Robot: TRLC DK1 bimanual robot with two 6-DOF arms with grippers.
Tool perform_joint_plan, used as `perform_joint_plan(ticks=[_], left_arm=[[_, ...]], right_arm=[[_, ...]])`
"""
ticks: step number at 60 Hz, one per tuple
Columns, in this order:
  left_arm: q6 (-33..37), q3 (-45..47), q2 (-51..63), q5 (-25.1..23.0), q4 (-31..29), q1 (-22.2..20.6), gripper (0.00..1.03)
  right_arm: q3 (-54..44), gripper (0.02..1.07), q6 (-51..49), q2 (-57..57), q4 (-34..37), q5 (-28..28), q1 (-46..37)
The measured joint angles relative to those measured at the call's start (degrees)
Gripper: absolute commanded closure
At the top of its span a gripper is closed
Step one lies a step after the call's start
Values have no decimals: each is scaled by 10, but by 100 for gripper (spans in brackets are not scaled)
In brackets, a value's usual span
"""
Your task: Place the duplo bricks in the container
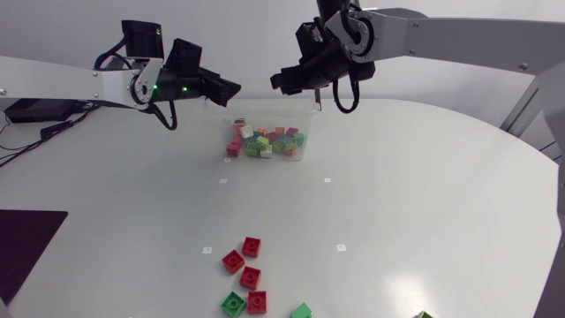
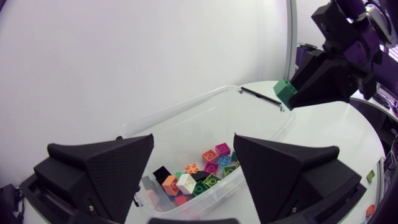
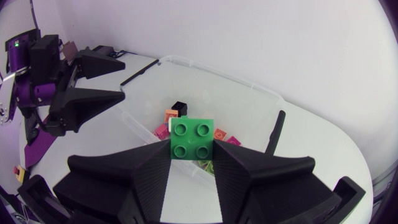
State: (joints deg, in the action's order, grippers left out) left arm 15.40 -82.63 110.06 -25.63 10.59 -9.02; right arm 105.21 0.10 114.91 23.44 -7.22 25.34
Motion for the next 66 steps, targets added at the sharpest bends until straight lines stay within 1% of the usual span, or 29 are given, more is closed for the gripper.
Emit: perform_joint_plan(ticks=[7, 13, 20, 25, 30, 32, 33, 36, 38, 39, 40, 44, 48, 55, 58, 66], left_arm=[[0, 48, -59, 0, 0, 8, 5], [4, 90, -115, 0, 0, 25, 5], [30, 147, -183, -9, -9, 59, 5], [60, 197, -222, -20, -18, 78, 5], [82, 241, -250, -31, -30, 90, 5], [88, 254, -260, -36, -35, 94, 5], [92, 260, -264, -38, -37, 95, 5], [107, 279, -279, -41, -55, 100, 5], [120, 287, -288, -42, -72, 101, 5], [130, 292, -293, -42, -83, 102, 5], [135, 296, -297, -42, -89, 102, 5], [170, 311, -317, -43, -133, 103, 5], [213, 319, -332, -43, -203, 102, 5], [271, 326, -340, -36, -297, 96, 5], [291, 333, -348, -25, -325, 92, 5], [345, 340, -376, 28, -419, 81, 6]], right_arm=[[26, 68, 2, 24, -12, 6, -2], [58, 68, 4, 54, -15, 11, -6], [92, 68, 10, 87, -15, 14, -16], [107, 68, 14, 103, -15, 14, -22], [116, 67, 15, 114, -25, 17, -26], [120, 63, 15, 118, -27, 22, -27], [123, 59, 15, 121, -27, 25, -27], [138, 41, 17, 133, -26, 29, -28], [150, 24, 16, 142, -23, 30, -28], [158, 12, 17, 148, -22, 33, -28], [162, 6, 16, 151, -21, 34, -28], [176, 6, 17, 163, -7, 41, -26], [176, 6, 16, 164, 0, 43, -25], [163, 6, 16, 153, 1, 50, -21], [150, 6, 15, 141, 1, 56, -17], [88, 6, 11, 83, -9, 60, -7]])
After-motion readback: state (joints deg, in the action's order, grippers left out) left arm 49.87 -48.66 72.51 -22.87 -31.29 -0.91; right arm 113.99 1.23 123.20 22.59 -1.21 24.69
